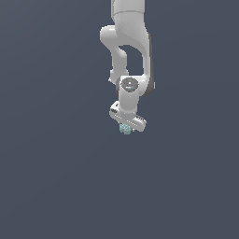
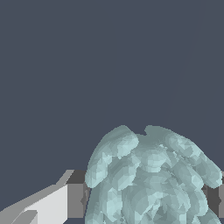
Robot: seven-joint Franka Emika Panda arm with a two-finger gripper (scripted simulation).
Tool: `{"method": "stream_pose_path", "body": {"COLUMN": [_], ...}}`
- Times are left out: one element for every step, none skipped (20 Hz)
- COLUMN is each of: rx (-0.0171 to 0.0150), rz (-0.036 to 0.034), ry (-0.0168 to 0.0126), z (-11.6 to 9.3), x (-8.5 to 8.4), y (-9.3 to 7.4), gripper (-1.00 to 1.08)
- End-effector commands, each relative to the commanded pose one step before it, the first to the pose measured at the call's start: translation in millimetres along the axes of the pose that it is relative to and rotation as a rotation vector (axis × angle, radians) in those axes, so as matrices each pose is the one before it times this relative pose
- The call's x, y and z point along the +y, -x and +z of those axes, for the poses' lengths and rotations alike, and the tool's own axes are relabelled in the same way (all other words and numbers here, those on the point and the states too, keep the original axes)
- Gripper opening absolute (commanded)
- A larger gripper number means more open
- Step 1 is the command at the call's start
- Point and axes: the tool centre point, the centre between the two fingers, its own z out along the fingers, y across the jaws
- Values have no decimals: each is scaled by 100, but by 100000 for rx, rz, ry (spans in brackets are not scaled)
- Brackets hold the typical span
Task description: Pick up the object and move it to a goal position.
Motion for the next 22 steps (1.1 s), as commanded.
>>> {"method": "stream_pose_path", "body": {"rx": [-84,0,0,0,0,0,0,154,0,0,0,0,0,0,0,0,0,0,0,3,0,0], "rz": [75,0,0,0,0,0,0,-39,0,0,0,0,0,0,0,0,0,0,0,47,0,0], "ry": [93,0,0,0,0,0,0,-172,0,0,0,0,0,0,0,0,0,0,0,51,0,0], "z": [115,0,0,0,0,0,0,-121,-27,-82,-136,-191,-246,-301,-355,-408,-460,-512,-562,-597,-660,-708], "x": [55,0,0,0,0,0,0,-66,-12,-35,-58,-82,-105,-129,-151,-174,-196,-217,-238,-243,-279,-298], "y": [5,0,0,0,0,0,0,-40,3,10,16,23,30,36,42,48,54,60,65,55,75,80], "gripper": [-100,-100,-100,-100,-100,-100,-100,-100,-100,-100,-100,-100,-100,-100,-100,-100,-100,-100,-100,-100,-100,-100]}}
